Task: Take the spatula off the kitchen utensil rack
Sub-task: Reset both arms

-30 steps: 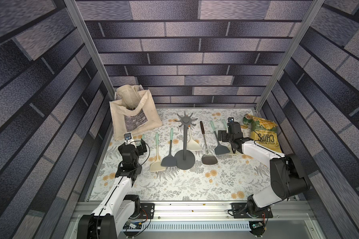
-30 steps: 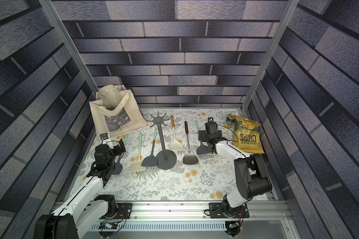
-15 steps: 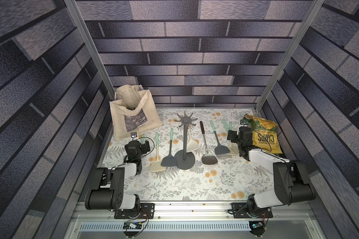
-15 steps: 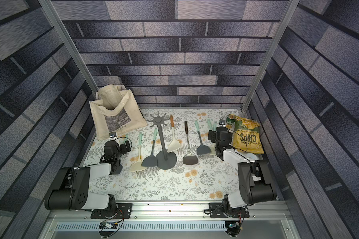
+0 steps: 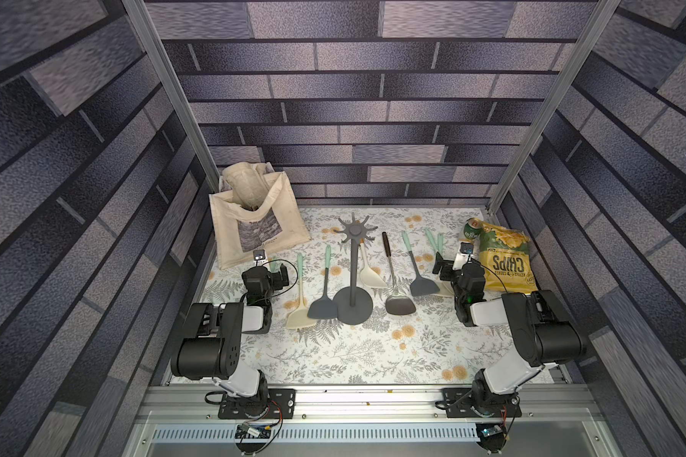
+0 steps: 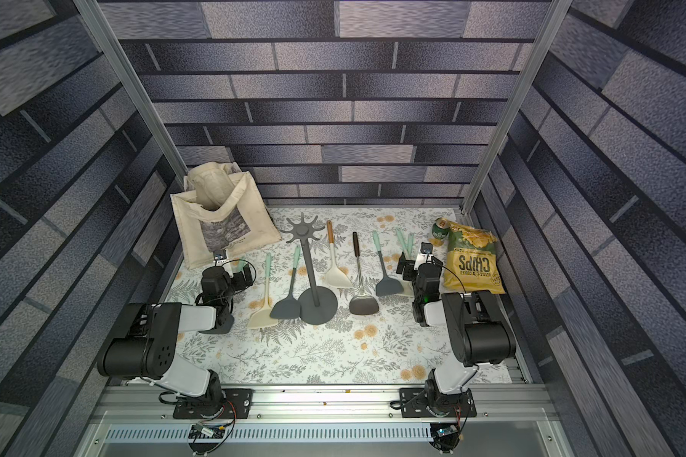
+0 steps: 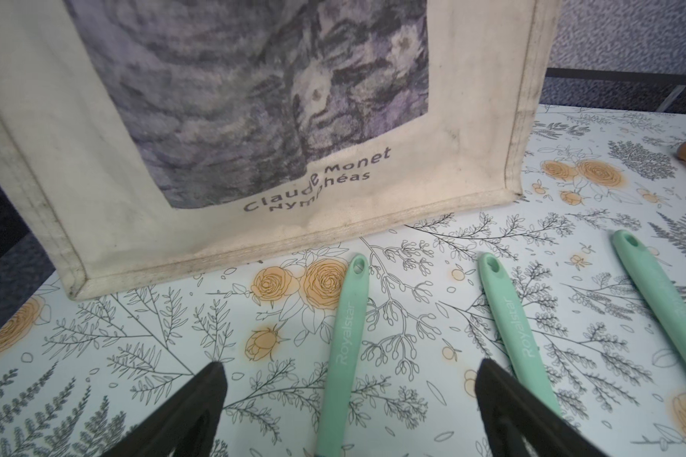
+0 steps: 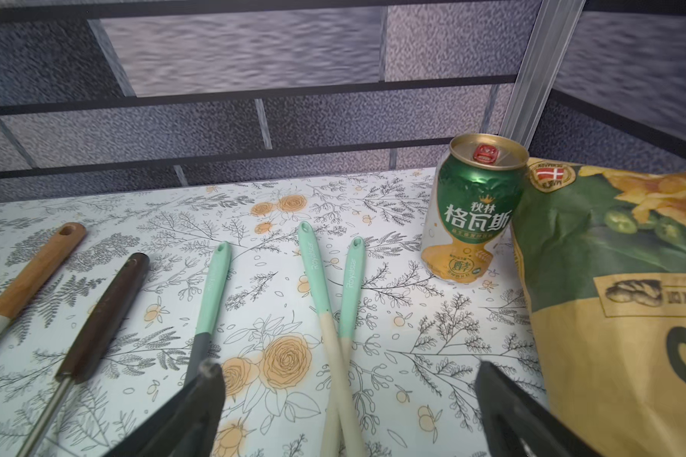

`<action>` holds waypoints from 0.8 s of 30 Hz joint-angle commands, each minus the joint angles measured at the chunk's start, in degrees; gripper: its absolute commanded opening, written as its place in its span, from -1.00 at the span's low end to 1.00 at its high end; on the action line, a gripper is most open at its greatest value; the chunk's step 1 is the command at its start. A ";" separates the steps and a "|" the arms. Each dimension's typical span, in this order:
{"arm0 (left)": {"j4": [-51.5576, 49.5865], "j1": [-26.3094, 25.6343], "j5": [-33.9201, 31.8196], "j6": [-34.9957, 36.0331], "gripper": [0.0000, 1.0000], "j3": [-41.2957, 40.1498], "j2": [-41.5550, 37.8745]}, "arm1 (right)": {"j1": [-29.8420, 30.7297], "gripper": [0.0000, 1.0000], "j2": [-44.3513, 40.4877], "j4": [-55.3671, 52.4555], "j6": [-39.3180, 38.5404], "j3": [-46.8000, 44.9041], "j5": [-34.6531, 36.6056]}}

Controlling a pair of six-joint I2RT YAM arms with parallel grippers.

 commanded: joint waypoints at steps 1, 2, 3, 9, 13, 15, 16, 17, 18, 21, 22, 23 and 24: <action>0.61 -0.04 -1.25 0.44 1.00 0.46 0.05 | -0.46 1.00 -8.96 -4.65 -0.11 0.08 0.89; -0.22 0.44 -0.75 0.06 1.00 0.83 -0.03 | -0.43 1.00 -10.64 -7.32 -0.49 0.28 -0.74; -0.65 0.77 -0.30 -0.29 1.00 1.02 0.05 | -0.44 1.00 -12.24 -10.62 -0.42 0.94 -1.66; -0.34 0.74 -0.33 -0.30 1.00 0.86 -0.11 | -0.49 1.00 -15.74 -30.51 -1.98 6.38 0.12; -0.25 0.70 -0.38 -0.27 1.00 0.86 -0.11 | -0.80 1.00 -15.80 -28.71 -2.04 3.08 2.25; -0.28 0.70 -0.42 -0.30 1.00 0.86 -0.12 | -0.97 1.00 -11.01 -23.11 -2.76 1.81 2.90; -0.31 0.70 -0.43 -0.28 1.00 0.80 -0.11 | -1.01 1.00 -10.20 -24.25 -2.87 2.66 2.73; -0.25 0.70 -0.49 -0.22 1.00 0.77 -0.13 | -1.59 1.00 -9.11 -21.02 -2.96 2.16 -0.29; -0.20 0.61 -0.53 -0.20 1.00 0.71 -0.15 | -1.65 1.00 -7.53 -19.20 -3.64 1.82 -2.40; -0.21 0.61 -0.59 -0.15 1.00 0.76 -0.22 | -2.29 1.00 -4.91 -12.82 -5.13 -0.94 -8.44; -0.24 0.61 -0.60 -0.13 1.00 0.72 -0.21 | -2.46 1.00 -2.59 -5.04 -5.00 -3.29 -9.26; -0.13 0.61 -0.67 -0.19 1.00 0.73 -0.16 | -2.46 1.00 -2.33 -3.36 -4.98 -4.33 -9.08; -0.15 0.53 -0.69 -0.14 1.00 0.76 -0.12 | -2.42 1.00 -3.84 -6.19 -5.79 -4.23 -9.96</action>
